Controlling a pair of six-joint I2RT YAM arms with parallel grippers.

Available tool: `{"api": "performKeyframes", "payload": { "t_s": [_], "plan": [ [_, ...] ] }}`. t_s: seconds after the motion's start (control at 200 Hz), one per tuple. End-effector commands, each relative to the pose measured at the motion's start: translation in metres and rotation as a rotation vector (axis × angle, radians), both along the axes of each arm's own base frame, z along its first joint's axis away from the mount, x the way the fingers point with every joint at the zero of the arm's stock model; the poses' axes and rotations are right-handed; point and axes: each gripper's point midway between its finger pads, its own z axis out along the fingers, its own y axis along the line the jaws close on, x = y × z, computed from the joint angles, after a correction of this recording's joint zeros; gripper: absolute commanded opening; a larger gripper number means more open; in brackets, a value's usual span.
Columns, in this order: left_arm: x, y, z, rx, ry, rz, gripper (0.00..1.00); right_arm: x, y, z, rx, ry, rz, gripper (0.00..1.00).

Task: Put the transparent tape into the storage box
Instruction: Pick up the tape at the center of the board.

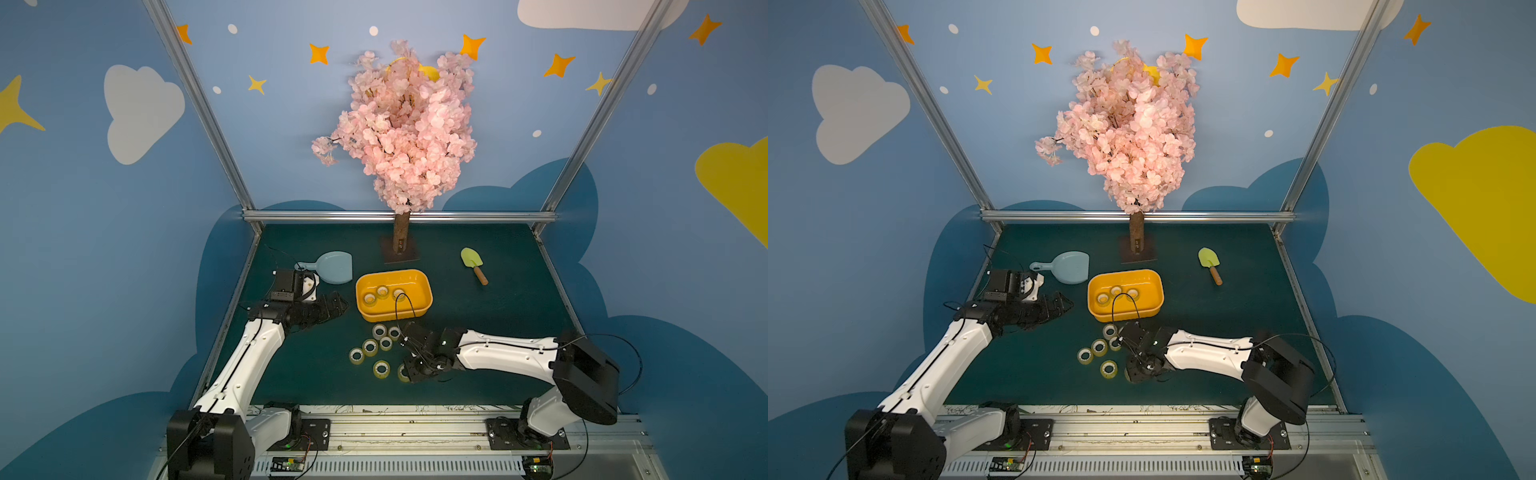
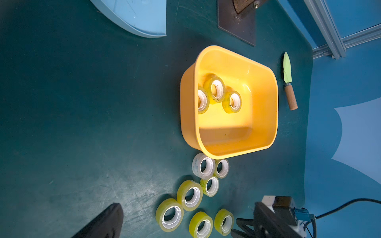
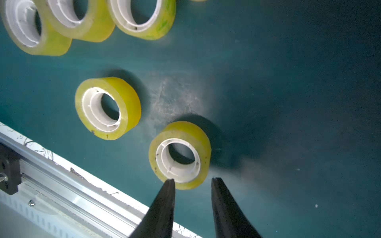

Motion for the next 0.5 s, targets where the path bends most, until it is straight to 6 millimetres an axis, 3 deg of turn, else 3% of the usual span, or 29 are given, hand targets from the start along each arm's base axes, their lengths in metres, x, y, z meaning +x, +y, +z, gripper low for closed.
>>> {"api": "performKeyframes", "payload": {
  "t_s": [0.0,0.35,0.421,0.496],
  "plan": [
    [0.0,0.0,0.008,0.01,-0.017,-0.009,1.0,0.002,-0.005,-0.009,-0.069,-0.01,-0.022,0.37],
    [0.0,0.002,0.007,0.017,-0.015,-0.007,1.0,0.016,-0.015,-0.026,-0.18,-0.038,-0.081,0.34],
    [0.001,0.0,0.007,0.013,-0.014,-0.011,1.0,0.018,-0.021,-0.027,-0.21,-0.046,-0.094,0.29],
    [0.0,0.0,0.007,0.012,-0.016,-0.012,1.0,0.023,-0.031,-0.018,-0.237,-0.084,-0.114,0.13]
  ]
}}
